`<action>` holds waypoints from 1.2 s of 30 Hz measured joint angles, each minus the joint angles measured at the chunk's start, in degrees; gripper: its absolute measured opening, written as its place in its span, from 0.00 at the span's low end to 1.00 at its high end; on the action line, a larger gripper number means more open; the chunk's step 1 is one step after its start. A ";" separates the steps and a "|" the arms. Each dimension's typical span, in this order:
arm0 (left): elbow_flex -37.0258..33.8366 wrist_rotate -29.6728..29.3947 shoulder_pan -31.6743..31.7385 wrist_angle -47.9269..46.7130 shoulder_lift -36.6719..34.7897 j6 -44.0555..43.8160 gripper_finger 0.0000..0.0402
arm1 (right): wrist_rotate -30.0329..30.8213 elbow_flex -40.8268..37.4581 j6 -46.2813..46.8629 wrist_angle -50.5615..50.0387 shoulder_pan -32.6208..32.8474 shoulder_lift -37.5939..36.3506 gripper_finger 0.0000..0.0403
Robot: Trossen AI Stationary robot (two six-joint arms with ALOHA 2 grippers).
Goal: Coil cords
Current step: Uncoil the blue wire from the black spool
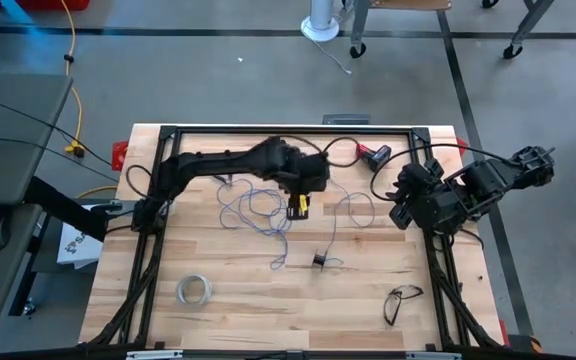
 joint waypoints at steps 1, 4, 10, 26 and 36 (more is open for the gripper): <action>-2.76 0.03 -0.42 2.20 -1.25 -1.42 0.47 | -0.01 0.00 -0.02 -0.04 0.00 0.01 0.37; -12.85 0.46 -1.95 9.26 -5.74 -5.11 0.47 | -0.68 0.00 0.09 -0.26 0.04 0.01 0.37; -33.03 -0.20 -5.17 18.99 -13.89 -15.10 0.47 | -1.79 0.00 -0.09 -0.24 0.02 0.01 0.37; -63.86 -4.01 -8.97 18.13 -29.19 -6.04 0.47 | -4.66 0.00 -14.53 14.42 -0.40 4.80 0.37; -66.87 -9.86 -7.84 20.63 -30.55 4.36 0.47 | -7.61 0.00 -15.32 22.17 -3.97 13.90 0.37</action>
